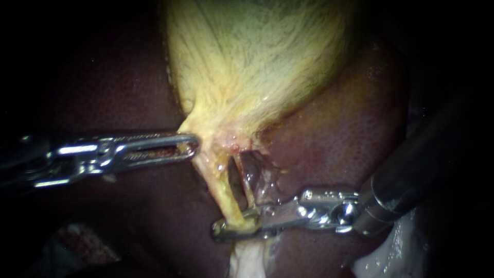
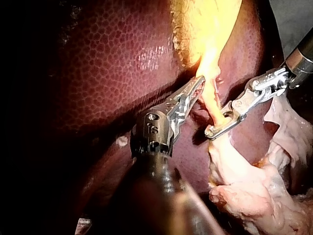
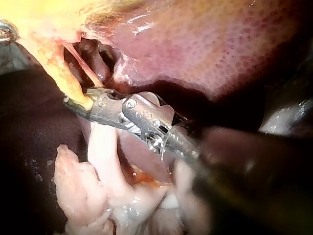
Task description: Going back first clip left tube
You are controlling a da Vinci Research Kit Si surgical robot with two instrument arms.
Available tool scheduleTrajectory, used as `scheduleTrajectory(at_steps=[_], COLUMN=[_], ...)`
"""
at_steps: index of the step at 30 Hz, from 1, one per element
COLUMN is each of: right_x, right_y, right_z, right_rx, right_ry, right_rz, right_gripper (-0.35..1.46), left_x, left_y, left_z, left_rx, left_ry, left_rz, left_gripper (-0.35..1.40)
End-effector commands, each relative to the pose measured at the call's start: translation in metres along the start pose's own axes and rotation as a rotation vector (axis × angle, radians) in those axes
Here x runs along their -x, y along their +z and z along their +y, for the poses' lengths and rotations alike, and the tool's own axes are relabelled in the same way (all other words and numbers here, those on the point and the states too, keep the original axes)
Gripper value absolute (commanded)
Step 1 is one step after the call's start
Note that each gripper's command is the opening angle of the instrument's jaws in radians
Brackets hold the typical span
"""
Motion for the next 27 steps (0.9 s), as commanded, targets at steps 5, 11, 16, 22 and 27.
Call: scheduleTrajectory(at_steps=[5,11,16,22,27], right_x=[0.0001,0.0001,0.0001,-0.0002,-0.0007], right_y=[0.0000,0.0000,0.0000,0.0001,0.0006], right_z=[0.0000,-0.0001,-0.0002,-0.0001,0.0000], right_rx=[0.001,0.002,0.003,-0.005,0.000], right_ry=[0.000,-0.001,-0.001,-0.030,-0.141], right_rz=[-0.003,-0.006,-0.009,0.030,0.054], right_gripper=[-0.35,-0.35,-0.35,0.22,0.50], left_x=[0.0000,0.0000,0.0000,0.0000,0.0000], left_y=[-0.0001,-0.0001,-0.0001,-0.0002,-0.0002], left_z=[0.0000,0.0000,0.0000,0.0000,0.0000], left_rx=[-0.001,-0.001,-0.001,-0.001,-0.001], left_ry=[0.000,0.000,0.000,0.000,0.000], left_rz=[0.000,0.000,0.000,0.000,0.000], left_gripper=[-0.35,-0.35,-0.35,-0.35,-0.35])
